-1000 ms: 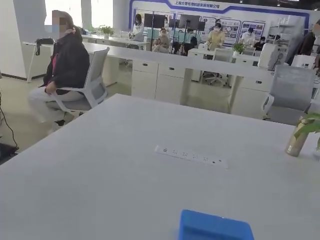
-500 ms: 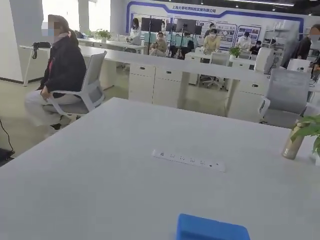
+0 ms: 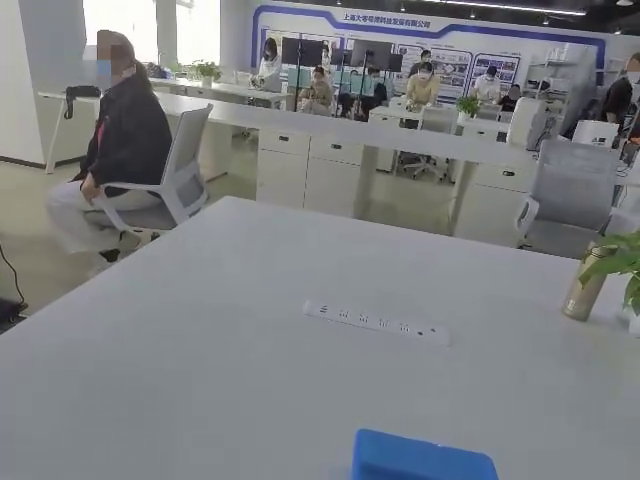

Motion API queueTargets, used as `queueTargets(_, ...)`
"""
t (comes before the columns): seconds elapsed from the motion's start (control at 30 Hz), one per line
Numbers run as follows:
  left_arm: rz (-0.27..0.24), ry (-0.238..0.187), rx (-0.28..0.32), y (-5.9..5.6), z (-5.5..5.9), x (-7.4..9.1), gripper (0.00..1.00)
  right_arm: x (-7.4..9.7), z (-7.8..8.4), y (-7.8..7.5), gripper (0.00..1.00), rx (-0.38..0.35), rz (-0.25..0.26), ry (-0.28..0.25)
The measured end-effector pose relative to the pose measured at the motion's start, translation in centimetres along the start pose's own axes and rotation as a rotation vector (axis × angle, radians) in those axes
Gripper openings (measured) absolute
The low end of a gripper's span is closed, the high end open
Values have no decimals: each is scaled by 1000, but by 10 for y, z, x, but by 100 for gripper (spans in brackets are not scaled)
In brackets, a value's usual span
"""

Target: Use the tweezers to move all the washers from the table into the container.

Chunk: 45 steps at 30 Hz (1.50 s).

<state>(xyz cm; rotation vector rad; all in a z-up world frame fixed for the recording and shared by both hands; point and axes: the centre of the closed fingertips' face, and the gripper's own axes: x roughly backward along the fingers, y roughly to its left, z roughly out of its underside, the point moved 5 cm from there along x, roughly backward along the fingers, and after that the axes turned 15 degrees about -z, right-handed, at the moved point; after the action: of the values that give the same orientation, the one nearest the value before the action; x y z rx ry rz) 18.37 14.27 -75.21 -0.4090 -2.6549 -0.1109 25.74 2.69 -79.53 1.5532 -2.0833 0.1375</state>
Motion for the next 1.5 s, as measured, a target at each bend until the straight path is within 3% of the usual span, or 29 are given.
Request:
queueTargets(0.5,-3,4,-7,0,1,0,81,2,1,-2,3,-16,15,-13)
queueTargets(0.8,-4,3,-4,1,1,-1,81,6,2,-9,3,-64,21,-42)
queueTargets(1.07,-8,0,-2,1,0,0,81,12,-6,-16,3,-79,36,-77)
queueTargets(1.5,-9,1,-8,2,1,0,81,13,-22,-8,3,-67,20,-106)
